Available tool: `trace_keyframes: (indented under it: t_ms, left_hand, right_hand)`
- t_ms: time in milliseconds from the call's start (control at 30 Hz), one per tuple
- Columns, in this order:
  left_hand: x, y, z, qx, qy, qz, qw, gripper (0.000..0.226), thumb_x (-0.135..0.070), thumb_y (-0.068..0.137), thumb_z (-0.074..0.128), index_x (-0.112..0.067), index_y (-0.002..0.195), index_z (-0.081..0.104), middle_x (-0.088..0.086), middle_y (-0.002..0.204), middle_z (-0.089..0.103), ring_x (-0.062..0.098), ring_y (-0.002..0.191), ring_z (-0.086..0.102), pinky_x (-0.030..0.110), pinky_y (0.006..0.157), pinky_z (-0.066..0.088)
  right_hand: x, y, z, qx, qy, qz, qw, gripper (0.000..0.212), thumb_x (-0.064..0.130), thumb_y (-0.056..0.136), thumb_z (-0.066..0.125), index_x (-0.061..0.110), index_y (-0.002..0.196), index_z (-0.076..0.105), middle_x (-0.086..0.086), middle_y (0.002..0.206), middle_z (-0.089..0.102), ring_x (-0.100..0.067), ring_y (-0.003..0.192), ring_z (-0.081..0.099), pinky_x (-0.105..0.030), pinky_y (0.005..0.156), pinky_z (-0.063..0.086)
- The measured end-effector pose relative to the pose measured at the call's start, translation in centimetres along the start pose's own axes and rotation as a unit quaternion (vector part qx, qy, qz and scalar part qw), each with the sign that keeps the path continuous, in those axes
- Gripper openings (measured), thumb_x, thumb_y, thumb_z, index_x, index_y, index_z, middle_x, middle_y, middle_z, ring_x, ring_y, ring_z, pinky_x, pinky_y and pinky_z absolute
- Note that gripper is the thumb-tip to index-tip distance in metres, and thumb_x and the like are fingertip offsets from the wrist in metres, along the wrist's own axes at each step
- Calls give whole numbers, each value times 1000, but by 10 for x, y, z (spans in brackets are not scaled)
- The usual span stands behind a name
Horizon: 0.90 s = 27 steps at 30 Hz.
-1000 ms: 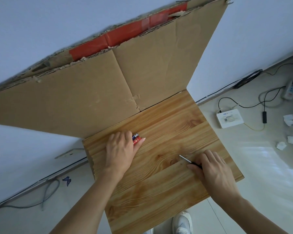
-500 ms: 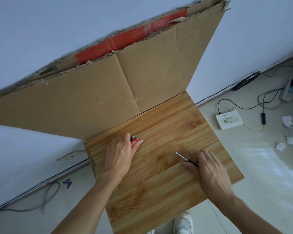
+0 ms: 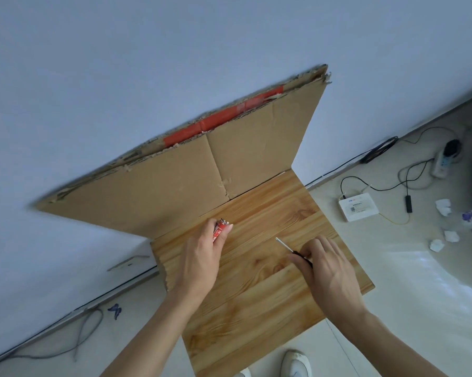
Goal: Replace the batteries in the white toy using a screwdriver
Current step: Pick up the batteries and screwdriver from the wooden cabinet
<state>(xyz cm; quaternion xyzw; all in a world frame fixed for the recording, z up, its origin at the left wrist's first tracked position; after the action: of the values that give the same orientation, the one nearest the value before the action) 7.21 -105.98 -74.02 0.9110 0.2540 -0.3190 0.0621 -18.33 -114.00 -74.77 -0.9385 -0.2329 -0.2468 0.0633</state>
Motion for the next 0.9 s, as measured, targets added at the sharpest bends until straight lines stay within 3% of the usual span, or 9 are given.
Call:
trace_keyframes:
  t_ms: [133,267,333,400,467,567,633,733,900]
  left_hand:
    - [-33,-8,-32,27,-70,-6,997,32,-57,105,44,-28,103,57,-12,71,65,-2,76,69,10,62,49]
    - [-72,-21,-74,33,-134,7,990,34,-61,103,40,-30,99,52,-4,67,65,7,61,67,13,61,52]
    - [-95,-31,-99,25,-160,26,986,30,-60,104,41,-32,98,50,-6,64,59,7,55,60,21,55,52]
    - [-120,-45,-127,19,-195,46,979,22,-56,108,44,-36,101,52,-8,65,55,9,53,54,42,53,54]
    - [-147,-60,-156,13,-217,63,974,24,-53,110,45,-36,114,60,-5,67,54,21,56,53,52,52,51]
    - [-195,-83,-200,17,-222,98,970,40,-53,112,44,-25,131,65,-15,74,56,12,64,56,41,62,56]
    - [-228,-102,-229,26,-228,123,965,38,-51,112,44,-23,124,67,-16,73,56,14,65,57,39,66,56]
    - [-274,-132,-268,39,-242,146,958,33,-46,112,45,-20,110,66,-14,71,55,16,66,57,36,67,52]
    - [-342,-179,-314,72,-257,178,947,29,-42,113,47,-20,99,61,3,67,57,22,63,56,27,64,48]
  right_hand:
    - [29,3,-36,-18,26,30,999,33,49,98,64,21,85,52,13,75,54,-16,68,52,-31,59,42]
    - [57,4,-75,21,38,78,996,49,71,97,37,24,95,49,7,65,66,-25,58,64,-45,59,54]
    - [74,0,-102,23,60,91,994,48,71,98,39,24,101,51,7,66,69,-23,60,67,-45,62,54]
    - [95,-6,-133,13,110,115,987,38,62,102,52,24,105,54,8,68,69,-20,63,66,-42,62,53]
    - [120,-14,-168,1,141,125,982,31,52,104,62,22,110,61,10,71,70,-18,67,66,-37,64,51]
    - [155,-32,-223,-35,163,127,978,26,40,105,69,15,105,74,4,71,71,-23,67,67,-40,65,53]
    - [177,-51,-263,-59,183,138,972,28,36,106,70,12,93,76,-1,67,70,-20,62,63,-39,61,53]
    - [207,-84,-327,-98,211,162,959,27,33,105,70,15,86,77,2,66,70,-8,54,56,-24,56,43]
    - [230,-144,-417,-148,238,199,939,24,35,103,70,19,86,75,-1,68,74,-15,54,61,-36,59,53]
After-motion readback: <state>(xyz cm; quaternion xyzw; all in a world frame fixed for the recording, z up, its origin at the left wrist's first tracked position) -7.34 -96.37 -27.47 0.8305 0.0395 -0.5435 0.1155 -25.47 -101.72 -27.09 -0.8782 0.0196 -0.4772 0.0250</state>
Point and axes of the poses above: each hand's wrist, its own y-axis towards the middle knuckle, its own z-axis out of the palm, x = y × z, the point moved 2 cm from there along y, towards the middle knuckle
